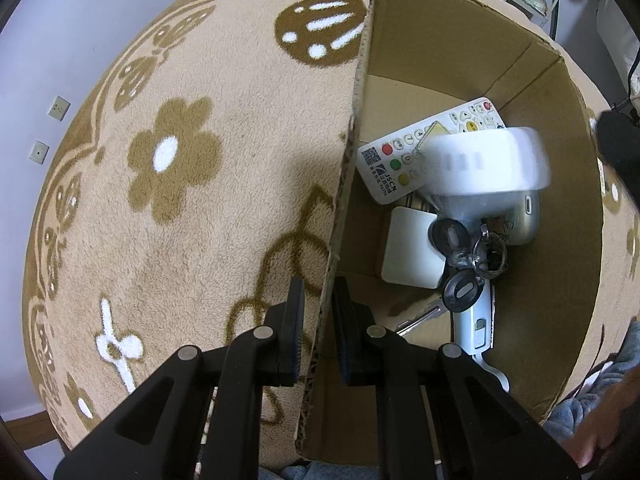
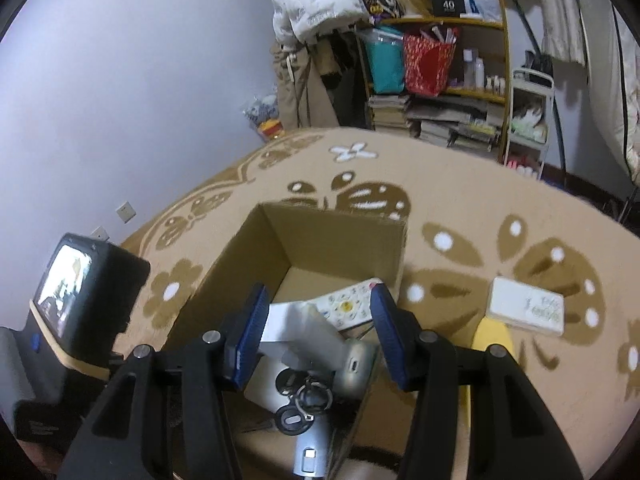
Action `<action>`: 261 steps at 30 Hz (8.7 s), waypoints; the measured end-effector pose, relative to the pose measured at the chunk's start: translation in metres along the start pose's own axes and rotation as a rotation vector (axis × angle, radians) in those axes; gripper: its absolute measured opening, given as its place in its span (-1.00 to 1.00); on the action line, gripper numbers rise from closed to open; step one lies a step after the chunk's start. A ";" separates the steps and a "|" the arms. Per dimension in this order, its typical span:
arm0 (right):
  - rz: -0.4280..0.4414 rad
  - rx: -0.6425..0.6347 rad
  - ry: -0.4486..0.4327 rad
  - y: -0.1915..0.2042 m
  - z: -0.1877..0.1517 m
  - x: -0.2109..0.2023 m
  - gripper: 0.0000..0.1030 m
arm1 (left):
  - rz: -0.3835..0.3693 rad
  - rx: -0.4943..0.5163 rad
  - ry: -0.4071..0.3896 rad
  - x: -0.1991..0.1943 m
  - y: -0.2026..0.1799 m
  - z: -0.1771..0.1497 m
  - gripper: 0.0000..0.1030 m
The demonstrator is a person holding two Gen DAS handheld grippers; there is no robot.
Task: Organize rigid objects
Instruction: 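Carry the white charger into the box and open the right tool, then move the right tool to the yellow oval case and grasp it, then carry the yellow oval case into the box and release it, then grasp the white Midea remote by its end with the right tool, then carry the white remote into the box and open the right tool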
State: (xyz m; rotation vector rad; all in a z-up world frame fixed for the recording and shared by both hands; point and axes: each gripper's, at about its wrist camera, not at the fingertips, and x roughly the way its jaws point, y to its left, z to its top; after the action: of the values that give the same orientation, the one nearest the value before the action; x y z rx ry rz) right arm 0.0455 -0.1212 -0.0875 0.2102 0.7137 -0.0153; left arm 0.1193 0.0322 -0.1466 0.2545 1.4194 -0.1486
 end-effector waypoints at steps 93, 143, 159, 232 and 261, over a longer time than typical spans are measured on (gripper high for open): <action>-0.242 0.309 0.347 -0.136 -0.062 0.048 0.15 | 0.004 0.003 0.001 0.000 0.000 -0.001 -0.72; 0.096 0.138 0.079 -0.009 -0.009 0.016 0.16 | 0.017 0.006 0.000 0.002 -0.003 0.000 -0.72; 0.071 0.091 0.075 -0.001 -0.005 0.013 0.16 | 0.015 0.001 0.001 0.000 -0.002 -0.001 -0.72; -0.138 -0.179 0.458 -0.167 -0.007 0.121 0.22 | 0.008 -0.013 0.028 0.014 0.001 0.008 -0.71; -0.036 -0.014 0.252 -0.141 0.025 0.040 0.01 | 0.009 -0.025 0.022 0.011 -0.002 0.006 -0.71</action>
State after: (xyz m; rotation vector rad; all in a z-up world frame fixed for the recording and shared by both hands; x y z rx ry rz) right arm 0.0796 -0.2620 -0.1216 0.1877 0.9688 -0.0183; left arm 0.1259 0.0288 -0.1567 0.2427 1.4409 -0.1211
